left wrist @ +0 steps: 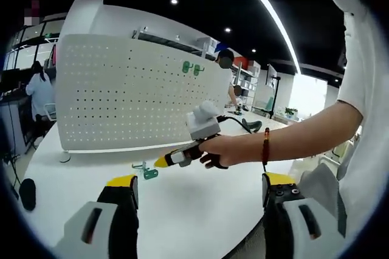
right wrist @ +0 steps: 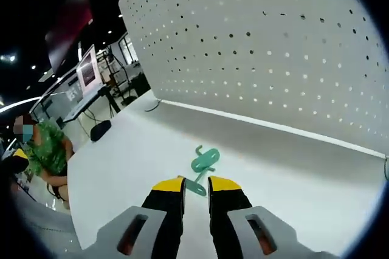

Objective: Insert the hook assembly into the mounting plate slot until the hook locks in place.

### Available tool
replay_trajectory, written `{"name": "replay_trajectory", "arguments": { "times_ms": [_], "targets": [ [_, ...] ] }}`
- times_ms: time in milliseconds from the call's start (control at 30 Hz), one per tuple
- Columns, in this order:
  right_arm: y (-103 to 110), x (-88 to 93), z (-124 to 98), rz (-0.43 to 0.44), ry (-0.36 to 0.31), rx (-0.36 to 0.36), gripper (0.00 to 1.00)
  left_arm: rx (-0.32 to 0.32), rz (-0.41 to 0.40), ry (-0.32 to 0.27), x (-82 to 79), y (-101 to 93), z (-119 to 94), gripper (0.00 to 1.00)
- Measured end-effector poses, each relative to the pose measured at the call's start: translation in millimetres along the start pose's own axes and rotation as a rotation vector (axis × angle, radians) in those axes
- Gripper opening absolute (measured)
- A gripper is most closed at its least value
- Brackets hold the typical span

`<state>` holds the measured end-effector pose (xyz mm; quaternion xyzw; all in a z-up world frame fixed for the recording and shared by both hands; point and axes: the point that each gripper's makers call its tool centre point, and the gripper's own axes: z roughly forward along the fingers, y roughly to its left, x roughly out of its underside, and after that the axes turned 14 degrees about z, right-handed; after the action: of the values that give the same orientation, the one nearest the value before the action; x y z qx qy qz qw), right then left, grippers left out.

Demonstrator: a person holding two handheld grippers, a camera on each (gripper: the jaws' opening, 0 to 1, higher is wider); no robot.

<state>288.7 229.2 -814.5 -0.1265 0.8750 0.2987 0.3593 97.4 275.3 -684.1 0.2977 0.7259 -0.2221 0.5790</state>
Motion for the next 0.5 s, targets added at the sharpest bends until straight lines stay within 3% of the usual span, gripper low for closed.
{"name": "replay_trajectory", "arguments": {
  "times_ms": [500],
  "targets": [
    [1,12.8,14,-0.031,0.052,-0.039,0.17,0.004,-0.009,0.021,6.8,6.3,2,0.86]
  ]
}}
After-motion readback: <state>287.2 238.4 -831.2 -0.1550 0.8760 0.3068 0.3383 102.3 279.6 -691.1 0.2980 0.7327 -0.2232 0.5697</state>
